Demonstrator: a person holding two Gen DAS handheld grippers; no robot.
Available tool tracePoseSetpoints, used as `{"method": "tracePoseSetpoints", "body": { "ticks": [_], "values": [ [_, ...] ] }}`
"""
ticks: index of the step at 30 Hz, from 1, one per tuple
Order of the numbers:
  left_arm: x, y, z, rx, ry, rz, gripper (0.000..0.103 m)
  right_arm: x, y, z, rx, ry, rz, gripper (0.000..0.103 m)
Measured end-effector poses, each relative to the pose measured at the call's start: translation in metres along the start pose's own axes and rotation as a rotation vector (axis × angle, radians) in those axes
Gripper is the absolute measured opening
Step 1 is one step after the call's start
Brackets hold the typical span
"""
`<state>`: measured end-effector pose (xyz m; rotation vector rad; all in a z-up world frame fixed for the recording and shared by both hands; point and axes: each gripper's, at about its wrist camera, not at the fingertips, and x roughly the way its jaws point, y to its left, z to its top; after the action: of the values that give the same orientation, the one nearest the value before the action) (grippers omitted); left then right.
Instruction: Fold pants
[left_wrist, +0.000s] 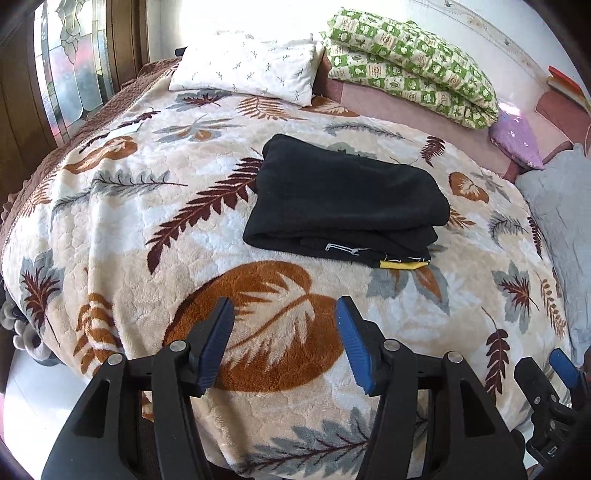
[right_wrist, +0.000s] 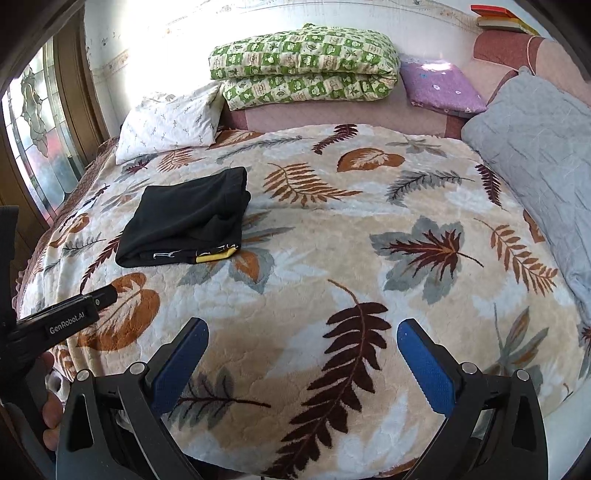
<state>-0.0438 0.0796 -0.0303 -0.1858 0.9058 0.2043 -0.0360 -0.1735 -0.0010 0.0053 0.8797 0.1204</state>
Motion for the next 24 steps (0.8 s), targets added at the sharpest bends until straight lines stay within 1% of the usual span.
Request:
{"method": "tracePoseSetpoints", "body": {
  "ticks": [2,6,8,12,14,17,18,20,21,22,24],
  "values": [
    [-0.004,-0.002,0.001,0.027,-0.028,0.034,0.056,0.001,0.001,0.000,0.000,0.004,0.000,0.103],
    [-0.006,-0.005,0.003,0.057,-0.049,0.032,0.056,0.004,0.003,-0.001,-0.007,0.011,-0.001,0.103],
    [-0.005,-0.009,0.003,0.080,-0.041,0.031,0.056,0.005,0.004,-0.002,-0.012,0.015,0.000,0.103],
    [-0.001,-0.015,0.003,0.108,0.000,0.062,0.056,0.007,0.005,-0.003,-0.013,0.022,-0.001,0.103],
    [0.000,-0.019,0.002,0.121,0.008,0.080,0.056,0.007,0.004,-0.003,-0.010,0.022,-0.002,0.103],
    [0.000,-0.018,0.003,0.104,0.014,0.040,0.056,0.008,0.002,-0.002,-0.006,0.024,-0.001,0.103],
    [-0.001,-0.018,0.004,0.092,0.015,0.047,0.056,0.009,0.001,-0.002,-0.005,0.024,0.000,0.103],
    [-0.004,-0.016,0.003,0.068,0.000,0.094,0.056,0.009,0.001,-0.002,-0.004,0.026,0.001,0.103],
    [-0.005,-0.015,0.002,0.059,-0.007,0.106,0.056,0.009,0.001,-0.002,-0.003,0.027,0.001,0.103],
    [-0.006,-0.014,0.002,0.053,-0.012,0.110,0.056,0.010,0.001,-0.002,-0.002,0.029,0.001,0.103],
    [-0.005,-0.012,0.003,0.049,-0.001,0.089,0.056,0.010,0.000,-0.003,0.001,0.029,0.002,0.103]
  ]
}}
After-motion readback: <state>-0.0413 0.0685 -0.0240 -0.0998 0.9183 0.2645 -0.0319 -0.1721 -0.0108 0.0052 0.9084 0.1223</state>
